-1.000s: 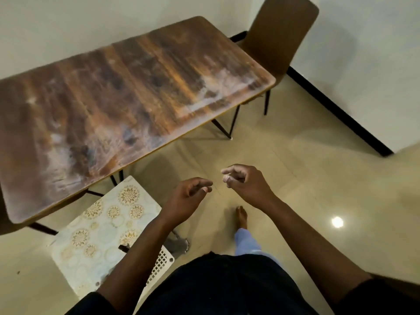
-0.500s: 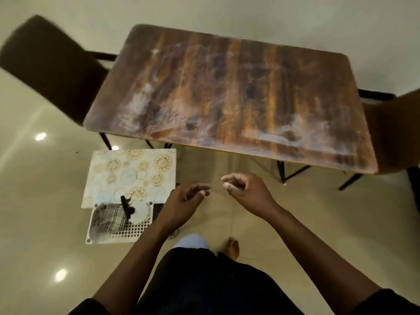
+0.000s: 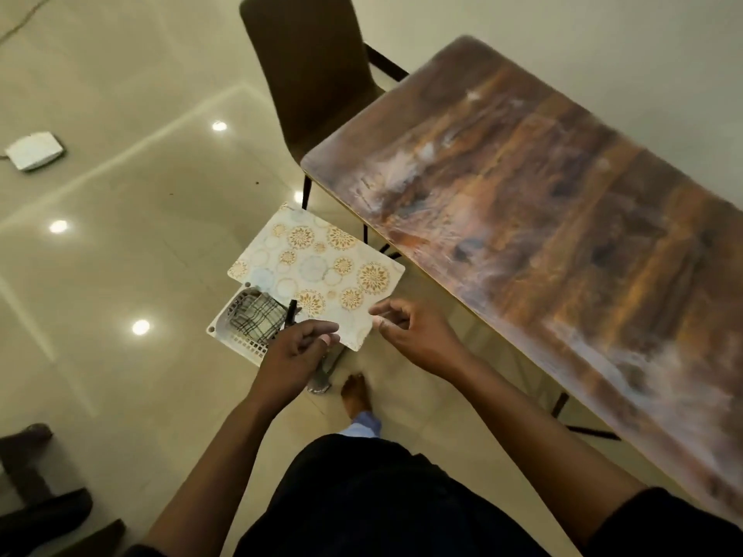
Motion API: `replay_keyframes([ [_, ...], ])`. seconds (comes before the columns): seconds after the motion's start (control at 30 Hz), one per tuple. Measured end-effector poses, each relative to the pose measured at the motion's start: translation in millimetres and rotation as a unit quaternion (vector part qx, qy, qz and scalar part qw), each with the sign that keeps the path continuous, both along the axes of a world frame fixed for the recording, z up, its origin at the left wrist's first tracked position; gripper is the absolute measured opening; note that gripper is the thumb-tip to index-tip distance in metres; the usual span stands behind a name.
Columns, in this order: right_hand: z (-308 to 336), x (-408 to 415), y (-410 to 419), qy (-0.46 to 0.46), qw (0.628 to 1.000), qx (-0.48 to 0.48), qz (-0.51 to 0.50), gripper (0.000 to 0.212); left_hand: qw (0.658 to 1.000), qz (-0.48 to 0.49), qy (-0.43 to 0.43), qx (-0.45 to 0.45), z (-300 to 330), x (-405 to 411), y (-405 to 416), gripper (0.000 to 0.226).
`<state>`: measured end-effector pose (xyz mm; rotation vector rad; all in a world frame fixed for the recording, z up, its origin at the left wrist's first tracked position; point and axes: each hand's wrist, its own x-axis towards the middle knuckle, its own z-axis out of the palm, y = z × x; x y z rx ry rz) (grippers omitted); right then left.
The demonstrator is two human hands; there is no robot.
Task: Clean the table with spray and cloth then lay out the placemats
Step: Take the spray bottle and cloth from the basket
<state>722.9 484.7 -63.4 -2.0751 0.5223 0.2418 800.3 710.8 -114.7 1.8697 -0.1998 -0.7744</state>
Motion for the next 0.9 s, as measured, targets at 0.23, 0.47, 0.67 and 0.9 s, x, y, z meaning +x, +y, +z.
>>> replay_keyframes([
  [0.23,-12.9,95.3,8.0,0.009,0.995,-0.017,0.096,0.018,0.997,0.077,0.016,0.007,-16.9,49.1,14.2,0.027],
  [0.47,-33.6,177.9,31.2,0.017,0.981,-0.014,0.192,0.018,0.981,0.181,0.003,0.074,-43.9,87.3,51.4,0.025],
  [0.67,-97.1,256.3,58.2,0.03,0.961,-0.012,0.275,0.018,0.96,0.211,0.032,0.182,-116.9,98.8,71.8,0.019],
  [0.9,-222.5,308.5,102.1,0.071,0.898,-0.061,0.429,0.022,0.932,0.206,0.061,0.293,-211.9,109.4,65.1,0.032],
])
